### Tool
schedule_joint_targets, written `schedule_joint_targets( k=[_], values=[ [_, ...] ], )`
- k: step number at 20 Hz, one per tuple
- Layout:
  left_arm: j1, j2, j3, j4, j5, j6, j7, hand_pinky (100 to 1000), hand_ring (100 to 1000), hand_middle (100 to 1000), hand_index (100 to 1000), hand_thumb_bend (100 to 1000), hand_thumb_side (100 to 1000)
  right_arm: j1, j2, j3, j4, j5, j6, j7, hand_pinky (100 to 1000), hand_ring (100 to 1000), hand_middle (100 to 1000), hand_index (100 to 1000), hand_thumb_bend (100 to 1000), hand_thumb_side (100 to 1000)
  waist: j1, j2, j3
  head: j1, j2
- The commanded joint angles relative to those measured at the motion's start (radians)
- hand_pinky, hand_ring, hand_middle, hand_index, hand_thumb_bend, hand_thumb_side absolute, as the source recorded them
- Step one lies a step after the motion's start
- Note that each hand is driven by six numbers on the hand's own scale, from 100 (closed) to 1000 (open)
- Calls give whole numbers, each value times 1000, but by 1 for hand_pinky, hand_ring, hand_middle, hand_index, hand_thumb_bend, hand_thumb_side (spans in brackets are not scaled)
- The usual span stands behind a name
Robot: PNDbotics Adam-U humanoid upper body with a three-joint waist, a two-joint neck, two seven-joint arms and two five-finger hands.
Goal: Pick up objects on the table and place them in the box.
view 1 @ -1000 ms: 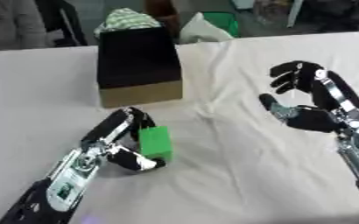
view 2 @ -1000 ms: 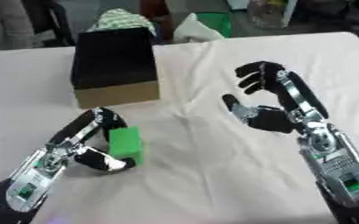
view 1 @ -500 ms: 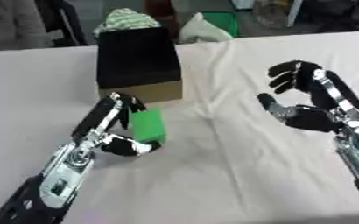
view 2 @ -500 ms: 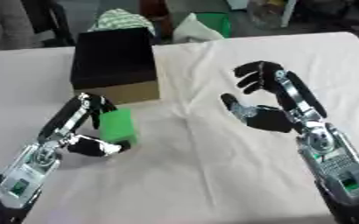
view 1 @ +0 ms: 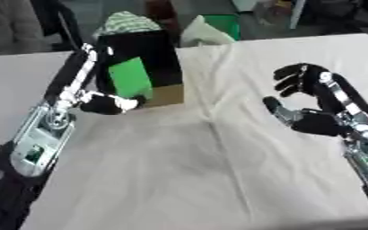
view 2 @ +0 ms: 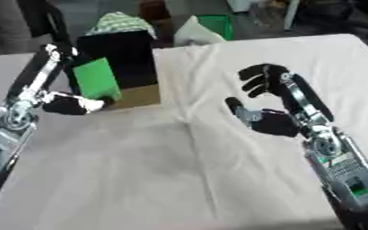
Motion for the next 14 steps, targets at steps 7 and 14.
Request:
schedule_joint_targets(
  k=[7,14],
  values=[
    [-137,-44,109,299,-62,10,163,425,386,336,420,622,100,-28,-6,10,-12,-10,-1,17,615,649,660,736,361,214,-3,-9,-40,29,-21],
    [-181,-72,143,449,-135,-17,203,583,622,658,710,1000,299,-35,2,16,-11,-13,-1,25,615,648,658,735,359,218,-4,-8,-66,43,-27]
  ],
)
